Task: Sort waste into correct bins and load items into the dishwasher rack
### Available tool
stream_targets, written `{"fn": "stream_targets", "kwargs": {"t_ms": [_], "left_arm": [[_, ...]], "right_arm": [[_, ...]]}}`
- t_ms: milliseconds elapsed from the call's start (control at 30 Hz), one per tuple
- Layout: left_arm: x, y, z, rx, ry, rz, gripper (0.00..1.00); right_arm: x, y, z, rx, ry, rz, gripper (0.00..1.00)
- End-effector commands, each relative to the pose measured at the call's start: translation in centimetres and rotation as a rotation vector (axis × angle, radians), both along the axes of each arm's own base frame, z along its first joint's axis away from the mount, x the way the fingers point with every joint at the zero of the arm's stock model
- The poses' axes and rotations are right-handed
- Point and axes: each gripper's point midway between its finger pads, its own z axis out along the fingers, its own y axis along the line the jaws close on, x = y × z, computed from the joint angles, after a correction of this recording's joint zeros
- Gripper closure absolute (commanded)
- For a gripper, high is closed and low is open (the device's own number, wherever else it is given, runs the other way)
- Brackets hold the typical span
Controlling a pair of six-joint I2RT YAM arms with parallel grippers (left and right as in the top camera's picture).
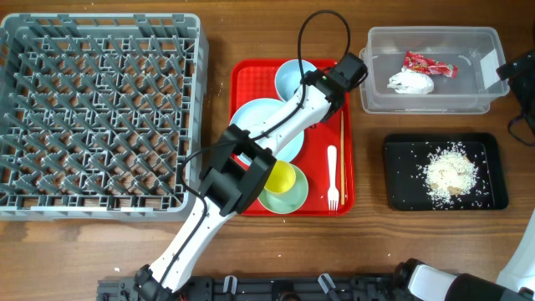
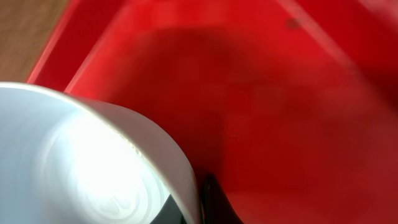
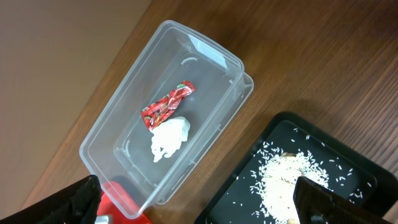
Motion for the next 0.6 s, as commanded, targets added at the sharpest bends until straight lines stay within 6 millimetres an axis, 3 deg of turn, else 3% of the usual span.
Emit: {"fn": "stream_targets", "kwargs": {"t_ms": [0,200,300,400,500,567], "left_arm": [[1.4,1.8,0.6,0.109,-0.139,0.102,0.96],[2.3,2.7,5.0,0.083,-0.249,0.193,0.96],[3.5,4.4,10.3,0.002,-0.31,0.262,0.96],[5.3,8.2,15.0,-0.032,-0.379,0.35,0.96],[7.1,14.1,19.0,0.004,-0.482,0.486,0.96],[7.9,19.2,21.6,0.102,-0.581,0.609,0.96]], "right_arm": [[0.1,-0.1,-0.2,0.008,0.002,-0.005,0.0],[0.1,-0.1,-0.2,0.008,0.002,-0.005,0.0],[0.1,-0.1,-0.2,0.008,0.002,-0.005,0.0],[0.1,-0.1,-0.2,0.008,0.002,-0.005,0.0],[0.1,-0.1,-0.2,0.008,0.002,-0.005,0.0],[0.1,-0.1,-0.2,0.008,0.002,-0.005,0.0]]}}
